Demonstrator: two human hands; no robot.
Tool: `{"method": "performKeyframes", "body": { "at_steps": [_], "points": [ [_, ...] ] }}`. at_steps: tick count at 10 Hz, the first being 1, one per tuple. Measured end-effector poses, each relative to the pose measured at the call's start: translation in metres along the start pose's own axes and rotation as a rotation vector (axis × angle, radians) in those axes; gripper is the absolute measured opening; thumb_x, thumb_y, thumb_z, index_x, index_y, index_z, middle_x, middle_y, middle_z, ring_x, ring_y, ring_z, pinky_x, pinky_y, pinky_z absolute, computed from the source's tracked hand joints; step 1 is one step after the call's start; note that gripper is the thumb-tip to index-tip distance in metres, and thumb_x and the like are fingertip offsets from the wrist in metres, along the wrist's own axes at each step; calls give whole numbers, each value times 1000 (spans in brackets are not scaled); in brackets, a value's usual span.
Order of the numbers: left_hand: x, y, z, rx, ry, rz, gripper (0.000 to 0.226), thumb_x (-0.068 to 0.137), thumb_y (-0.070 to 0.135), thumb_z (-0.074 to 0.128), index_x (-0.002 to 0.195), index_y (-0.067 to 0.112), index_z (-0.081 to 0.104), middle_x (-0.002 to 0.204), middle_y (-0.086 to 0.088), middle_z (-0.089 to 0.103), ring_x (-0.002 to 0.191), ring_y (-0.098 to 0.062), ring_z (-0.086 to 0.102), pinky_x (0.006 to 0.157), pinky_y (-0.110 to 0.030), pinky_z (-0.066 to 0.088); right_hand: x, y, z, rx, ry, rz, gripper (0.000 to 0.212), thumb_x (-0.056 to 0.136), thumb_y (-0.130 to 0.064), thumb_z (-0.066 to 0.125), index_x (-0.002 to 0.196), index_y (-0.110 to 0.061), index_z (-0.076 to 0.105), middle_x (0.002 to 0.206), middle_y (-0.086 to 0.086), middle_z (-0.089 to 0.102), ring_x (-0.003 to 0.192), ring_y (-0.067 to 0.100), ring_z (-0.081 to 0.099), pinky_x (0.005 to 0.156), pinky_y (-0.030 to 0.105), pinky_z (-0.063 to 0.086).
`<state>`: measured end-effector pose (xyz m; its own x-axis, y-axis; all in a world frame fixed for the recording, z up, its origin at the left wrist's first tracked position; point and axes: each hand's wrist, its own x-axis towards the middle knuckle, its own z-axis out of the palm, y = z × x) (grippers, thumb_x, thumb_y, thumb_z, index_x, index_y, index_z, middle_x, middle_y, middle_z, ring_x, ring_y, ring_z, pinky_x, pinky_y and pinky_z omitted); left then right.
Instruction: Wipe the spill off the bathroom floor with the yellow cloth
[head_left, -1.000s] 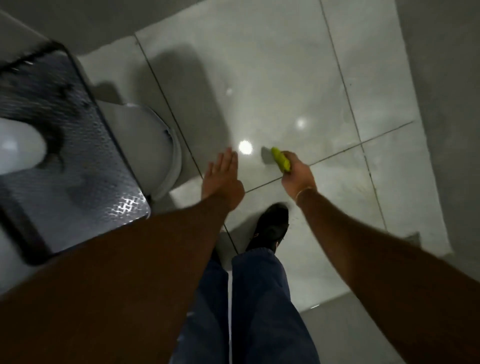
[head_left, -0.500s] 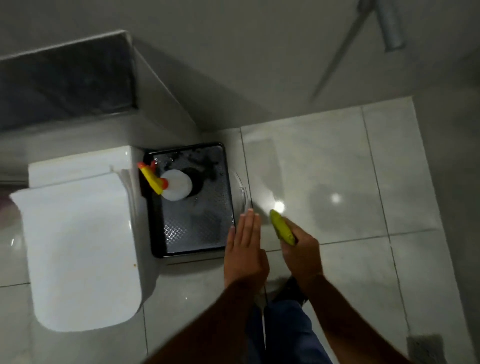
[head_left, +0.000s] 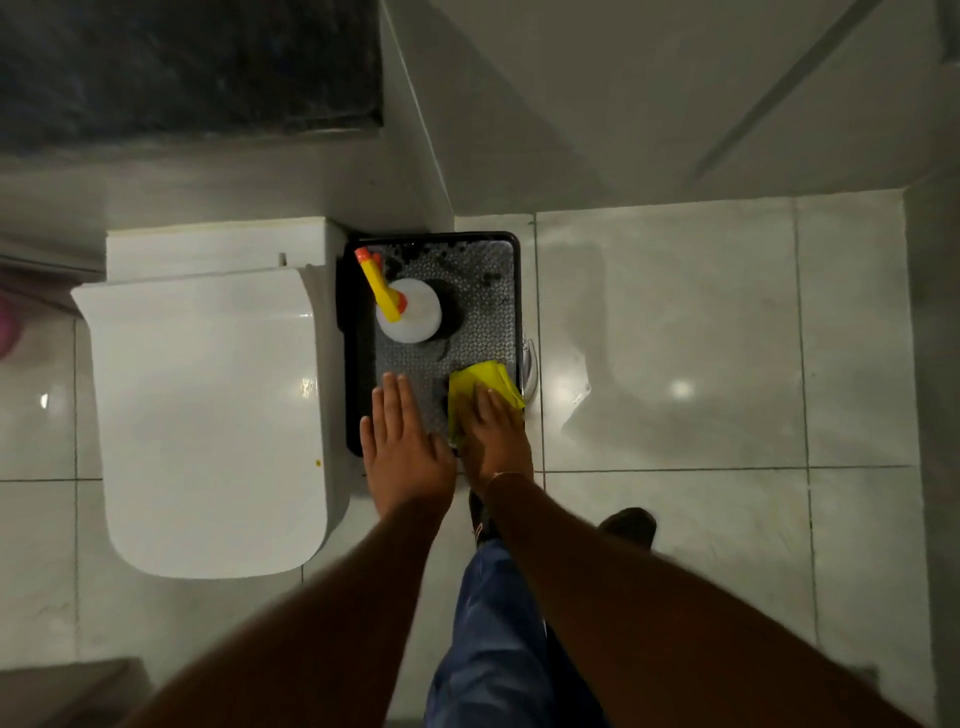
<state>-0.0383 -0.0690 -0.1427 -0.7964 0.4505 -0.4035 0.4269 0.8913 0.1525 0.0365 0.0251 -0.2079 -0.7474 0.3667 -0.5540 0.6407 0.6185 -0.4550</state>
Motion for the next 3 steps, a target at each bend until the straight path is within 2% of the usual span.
{"method": "performKeyframes", "body": {
  "at_steps": [1, 2, 3],
  "points": [
    [-3, 4, -1, -3, 5, 1, 83, 91, 39, 30, 167, 18, 5, 176, -1, 0, 163, -20, 0, 132, -45, 7, -20, 6, 8, 2, 40, -29, 84, 96, -51, 52, 162, -23, 8, 171, 4, -1, 158, 25, -2, 129, 48, 8],
    [-5, 24, -9, 21, -12, 60, 78, 96, 42, 26, 167, 19, 3, 176, -1, -3, 163, -20, -2, 132, -46, 8, -32, 29, -17, 52, 202, 59, 78, 99, -58, 40, 161, -23, 7, 171, 0, 1, 158, 20, -1, 126, 45, 7],
    [-21, 51, -25, 79, -55, 227, 74, 102, 47, 22, 168, 19, 2, 176, -1, -7, 163, -21, -4, 132, -47, 9, -64, 59, -59, 21, 340, 260, 74, 100, -52, 40, 161, -23, 11, 171, 3, 6, 158, 22, 6, 125, 47, 13]
  ]
}}
